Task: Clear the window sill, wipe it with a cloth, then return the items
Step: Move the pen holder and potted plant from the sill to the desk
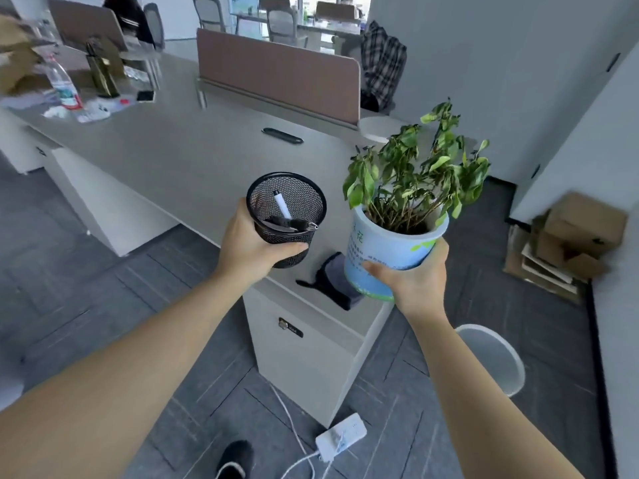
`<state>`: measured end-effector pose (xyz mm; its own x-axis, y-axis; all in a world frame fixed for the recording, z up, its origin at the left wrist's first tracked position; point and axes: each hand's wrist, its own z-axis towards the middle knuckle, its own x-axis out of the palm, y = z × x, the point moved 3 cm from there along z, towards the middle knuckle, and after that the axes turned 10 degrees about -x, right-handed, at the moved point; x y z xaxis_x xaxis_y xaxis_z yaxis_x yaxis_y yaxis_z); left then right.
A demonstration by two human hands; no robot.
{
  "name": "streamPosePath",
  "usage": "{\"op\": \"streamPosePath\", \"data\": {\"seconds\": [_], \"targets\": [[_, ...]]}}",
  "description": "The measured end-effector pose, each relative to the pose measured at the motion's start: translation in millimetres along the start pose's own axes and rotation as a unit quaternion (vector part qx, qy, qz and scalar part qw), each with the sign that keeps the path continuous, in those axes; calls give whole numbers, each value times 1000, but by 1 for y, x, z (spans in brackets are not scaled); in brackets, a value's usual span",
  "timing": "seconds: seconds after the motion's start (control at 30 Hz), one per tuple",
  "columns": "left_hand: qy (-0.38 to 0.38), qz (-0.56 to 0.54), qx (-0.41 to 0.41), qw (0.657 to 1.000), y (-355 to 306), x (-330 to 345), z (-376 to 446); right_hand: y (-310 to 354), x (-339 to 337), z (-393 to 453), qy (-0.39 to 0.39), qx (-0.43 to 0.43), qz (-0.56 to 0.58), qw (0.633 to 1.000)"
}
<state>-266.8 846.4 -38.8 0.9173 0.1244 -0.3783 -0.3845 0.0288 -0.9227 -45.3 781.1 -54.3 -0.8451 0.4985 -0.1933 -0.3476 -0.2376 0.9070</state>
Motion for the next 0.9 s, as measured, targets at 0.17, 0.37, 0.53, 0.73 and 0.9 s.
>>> {"op": "streamPosePath", "data": {"seconds": [0.17, 0.37, 0.53, 0.73, 0.9], "targets": [[54, -7, -12, 998, 43, 19, 105, -44, 68, 50, -36, 57, -22, 997], [130, -4, -44, 991, 98, 54, 211, -102, 145, 104, -78, 122, -41, 989], [165, 4, -76, 983, 137, 82, 261, -149, 181, 128, -90, 144, -66, 983], [182, 2, -92, 979, 168, 93, 286, -179, 200, 142, -110, 156, -72, 979], [178, -25, -77, 981, 174, 95, 300, -190, 204, 148, -111, 138, -79, 981]]}}
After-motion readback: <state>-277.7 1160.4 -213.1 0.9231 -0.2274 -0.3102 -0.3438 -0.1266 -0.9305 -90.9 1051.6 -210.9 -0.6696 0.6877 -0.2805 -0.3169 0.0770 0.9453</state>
